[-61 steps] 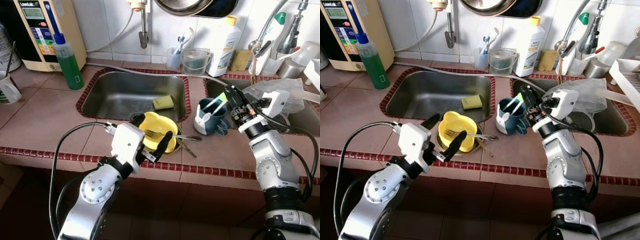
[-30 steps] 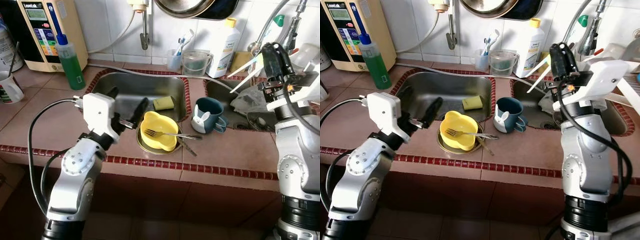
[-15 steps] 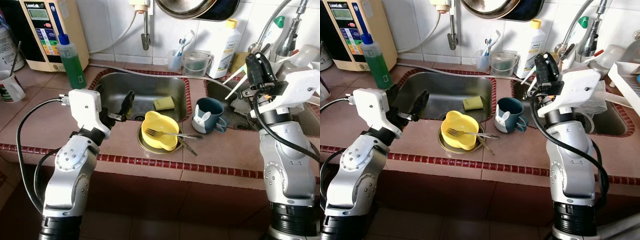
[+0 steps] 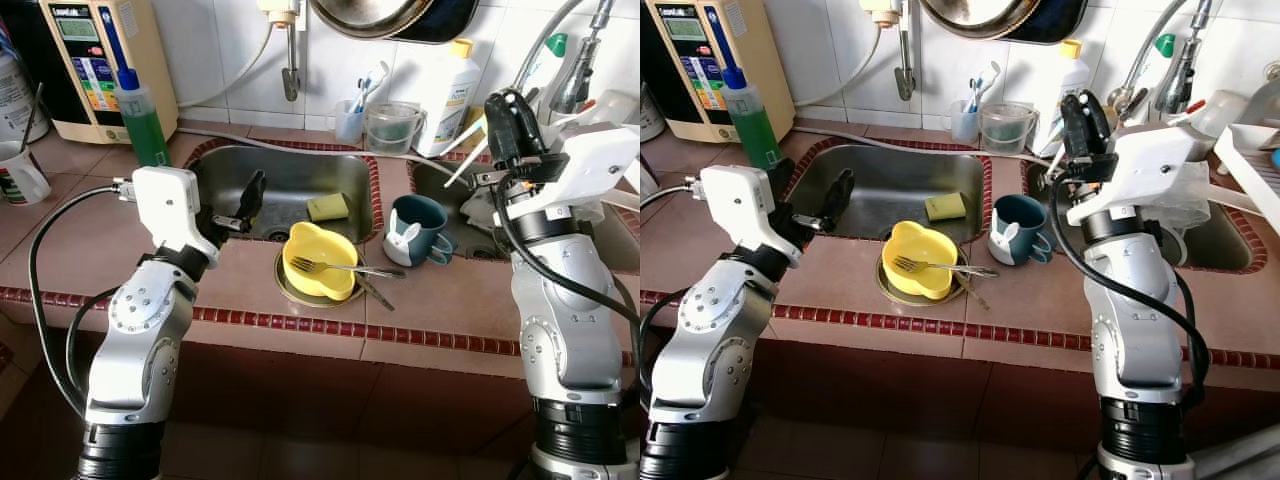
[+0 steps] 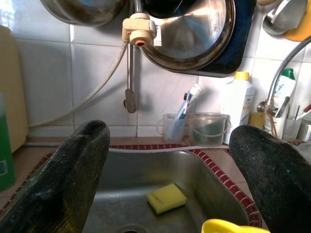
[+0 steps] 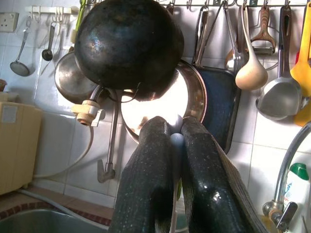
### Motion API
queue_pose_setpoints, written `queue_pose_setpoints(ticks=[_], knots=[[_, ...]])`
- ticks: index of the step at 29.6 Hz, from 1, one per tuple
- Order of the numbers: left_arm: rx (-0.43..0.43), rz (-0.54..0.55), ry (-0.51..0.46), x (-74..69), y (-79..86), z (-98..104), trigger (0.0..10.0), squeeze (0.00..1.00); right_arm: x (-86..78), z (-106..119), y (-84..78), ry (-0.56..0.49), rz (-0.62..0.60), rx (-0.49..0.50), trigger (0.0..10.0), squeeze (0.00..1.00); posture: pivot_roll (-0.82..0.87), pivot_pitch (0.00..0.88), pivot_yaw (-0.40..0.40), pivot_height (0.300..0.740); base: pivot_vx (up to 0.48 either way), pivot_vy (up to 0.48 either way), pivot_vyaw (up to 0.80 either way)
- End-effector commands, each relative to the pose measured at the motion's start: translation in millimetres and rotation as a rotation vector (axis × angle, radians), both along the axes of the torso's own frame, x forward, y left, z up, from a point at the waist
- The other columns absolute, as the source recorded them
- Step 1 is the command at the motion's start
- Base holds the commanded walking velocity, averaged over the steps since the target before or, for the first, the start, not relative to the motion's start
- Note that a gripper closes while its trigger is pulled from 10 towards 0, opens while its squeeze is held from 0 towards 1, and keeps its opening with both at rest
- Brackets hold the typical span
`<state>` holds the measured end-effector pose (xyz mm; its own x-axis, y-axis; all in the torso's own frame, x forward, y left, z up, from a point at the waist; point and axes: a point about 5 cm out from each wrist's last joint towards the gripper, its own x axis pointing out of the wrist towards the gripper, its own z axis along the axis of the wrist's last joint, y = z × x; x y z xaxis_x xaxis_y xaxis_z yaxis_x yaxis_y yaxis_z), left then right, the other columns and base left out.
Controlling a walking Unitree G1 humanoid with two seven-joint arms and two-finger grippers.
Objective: Kitchen organization
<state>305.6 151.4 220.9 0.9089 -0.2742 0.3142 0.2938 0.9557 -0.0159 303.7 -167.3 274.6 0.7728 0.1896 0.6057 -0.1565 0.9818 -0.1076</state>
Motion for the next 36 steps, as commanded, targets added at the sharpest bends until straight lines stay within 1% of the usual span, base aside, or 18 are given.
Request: queue_pose_setpoints(ticks=[1, 10, 36], knots=[[-0.001, -0.018, 0.011, -0.3, -2.2, -0.8, 10.0, 0.00, -2.9, 7.4, 2.6, -0.037, 0.005, -0.010, 10.0, 0.00, -0.01, 0.051, -0.003, 0.740, 0.251, 0.000, 0.00], [-0.002, -0.026, 0.016, -1.2, -3.0, -1.3, 10.0, 0.00, -3.3, 6.9, 2.4, -0.036, 0.004, -0.011, 10.0, 0.00, -0.01, 0.053, 0.001, 0.740, 0.263, 0.000, 0.00], [-0.003, -0.039, 0.022, -3.3, -5.7, -3.4, 10.0, 0.00, -2.6, 5.4, 2.1, -0.029, 0.017, -0.020, 10.0, 0.00, 0.00, 0.049, -0.002, 0.740, 0.327, 0.000, 0.00]])
